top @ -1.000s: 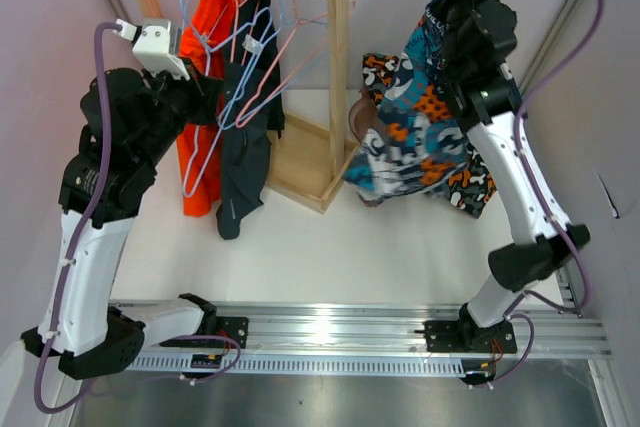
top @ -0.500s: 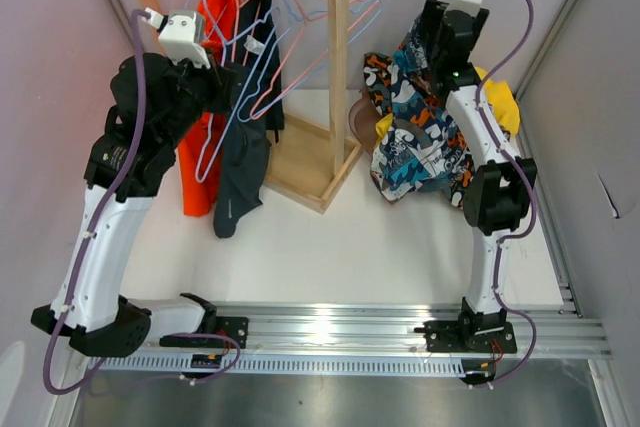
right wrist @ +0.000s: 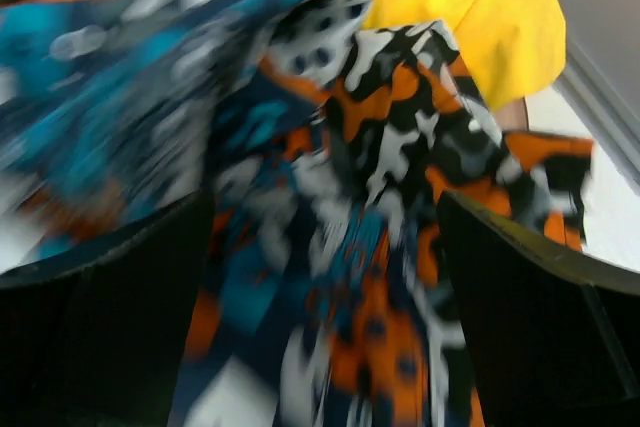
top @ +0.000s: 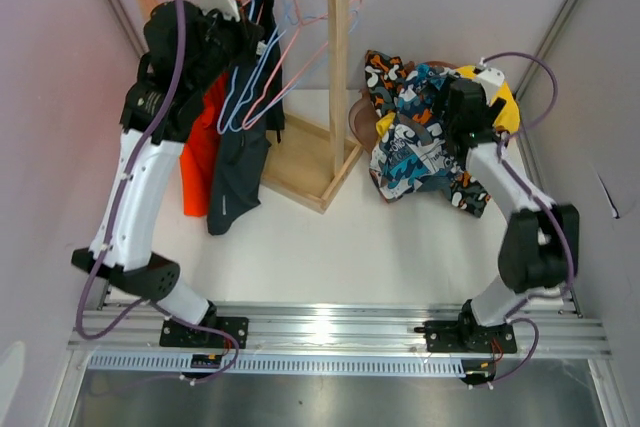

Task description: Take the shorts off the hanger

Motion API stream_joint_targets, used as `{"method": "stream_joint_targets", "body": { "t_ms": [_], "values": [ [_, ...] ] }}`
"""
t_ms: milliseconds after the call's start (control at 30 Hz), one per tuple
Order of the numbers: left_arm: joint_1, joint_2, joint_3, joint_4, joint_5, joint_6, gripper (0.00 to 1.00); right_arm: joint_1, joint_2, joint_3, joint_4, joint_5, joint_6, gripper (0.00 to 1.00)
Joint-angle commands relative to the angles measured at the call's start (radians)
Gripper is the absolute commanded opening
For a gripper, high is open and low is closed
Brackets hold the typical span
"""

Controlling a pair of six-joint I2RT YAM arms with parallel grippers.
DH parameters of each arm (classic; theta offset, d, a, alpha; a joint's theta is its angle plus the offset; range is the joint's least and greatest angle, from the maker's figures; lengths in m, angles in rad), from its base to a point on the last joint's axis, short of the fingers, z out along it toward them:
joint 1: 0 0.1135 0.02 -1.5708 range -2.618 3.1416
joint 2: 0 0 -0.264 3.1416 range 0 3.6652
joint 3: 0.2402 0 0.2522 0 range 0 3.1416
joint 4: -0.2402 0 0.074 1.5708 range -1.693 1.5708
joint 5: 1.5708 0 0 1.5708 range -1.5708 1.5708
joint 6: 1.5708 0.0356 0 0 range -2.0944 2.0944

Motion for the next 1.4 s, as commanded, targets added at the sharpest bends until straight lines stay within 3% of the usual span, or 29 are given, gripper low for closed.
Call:
{"method": "stream_joint_targets", "body": {
  "t_ms": [0,133,333,400,533,600,633,700,733,767,1033,1367],
  "values": [
    [0.000,0.111,0.166,-0.003,0.058,0.029,0.00,0.086,-0.316,-0.150,0.163,0.020,0.085,1.00],
    [0.000,0.182,0.176,-0.006,0.076,0.024,0.00,0.161,-0.530,-0.385,0.150,0.035,0.107,0.99],
    [0.003,0.212,0.160,-0.022,0.066,0.004,0.00,0.247,-0.758,-0.500,0.051,0.064,0.131,0.99],
    [0.003,0.199,0.147,-0.034,0.060,-0.015,0.04,0.262,-0.791,-0.514,0.034,0.078,0.127,0.99],
    [0.003,0.131,0.075,-0.013,0.051,-0.031,0.27,0.286,-0.844,-0.513,-0.032,0.093,0.127,1.00],
    [0.003,0.090,0.042,-0.011,0.043,-0.028,0.46,0.293,-0.868,-0.510,-0.049,0.093,0.131,0.99],
    [0.003,0.076,0.036,-0.012,0.043,-0.023,0.61,0.304,-0.875,-0.510,-0.064,0.095,0.136,1.00],
    [0.003,0.042,0.022,-0.016,-0.035,-0.005,0.78,0.318,-0.904,-0.513,-0.086,0.098,0.142,0.99],
    [0.005,0.033,0.022,-0.017,-0.058,0.000,0.93,0.322,-0.915,-0.513,-0.093,0.102,0.148,0.99],
    [0.014,0.024,0.024,-0.020,-0.076,0.006,0.97,0.331,-0.924,-0.514,-0.103,0.102,0.151,0.99],
    [0.118,0.019,0.065,-0.028,-0.087,-0.028,0.99,0.407,-0.998,-0.542,-0.167,0.136,0.168,0.99],
    [0.166,0.111,0.096,-0.005,-0.041,-0.051,0.93,0.410,-1.050,-0.542,-0.222,0.162,0.133,0.99]
  ]
}}
